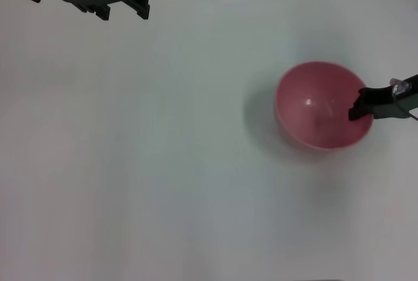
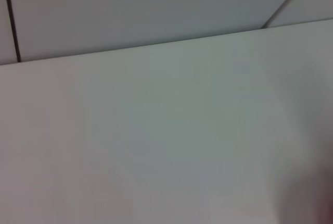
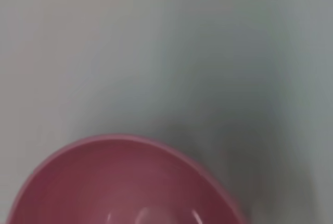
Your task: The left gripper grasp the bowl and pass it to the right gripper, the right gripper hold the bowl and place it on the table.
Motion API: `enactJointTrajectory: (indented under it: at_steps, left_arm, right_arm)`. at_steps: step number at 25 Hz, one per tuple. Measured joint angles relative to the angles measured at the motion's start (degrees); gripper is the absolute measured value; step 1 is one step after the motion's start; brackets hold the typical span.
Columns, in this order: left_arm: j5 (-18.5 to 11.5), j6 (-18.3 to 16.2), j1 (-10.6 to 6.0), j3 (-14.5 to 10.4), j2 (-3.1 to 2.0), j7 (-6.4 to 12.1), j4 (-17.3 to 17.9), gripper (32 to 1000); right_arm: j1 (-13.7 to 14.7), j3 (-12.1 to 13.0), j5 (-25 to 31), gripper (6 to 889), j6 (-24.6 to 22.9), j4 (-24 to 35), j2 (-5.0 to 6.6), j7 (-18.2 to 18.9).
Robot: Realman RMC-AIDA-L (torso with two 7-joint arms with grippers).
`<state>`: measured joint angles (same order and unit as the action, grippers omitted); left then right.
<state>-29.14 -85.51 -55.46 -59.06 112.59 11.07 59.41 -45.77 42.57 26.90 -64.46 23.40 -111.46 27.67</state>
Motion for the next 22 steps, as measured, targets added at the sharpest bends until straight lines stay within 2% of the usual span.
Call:
enactJointTrajectory:
  at_steps: [8, 13, 22]
  left_arm:
    - [0.0, 0.0, 0.09, 0.0, 0.01, 0.00, 0.0, 799]
    - [0.0, 0.0, 0.09, 0.0, 0.00, 0.00, 0.0, 798]
    - [0.0, 0.0, 0.26, 0.0, 0.00, 0.00, 0.0, 798]
  right_arm:
    - [0.0, -2.2, 1.2, 54, -0.6, 0.4, 0.33, -0.1]
    - [0.0, -4.3, 1.2, 203, -0.7, 0.5, 0.65, -0.1]
    - [-0.3, -4.2, 0.8, 455, -0.7, 0.5, 0.72, 0.2]
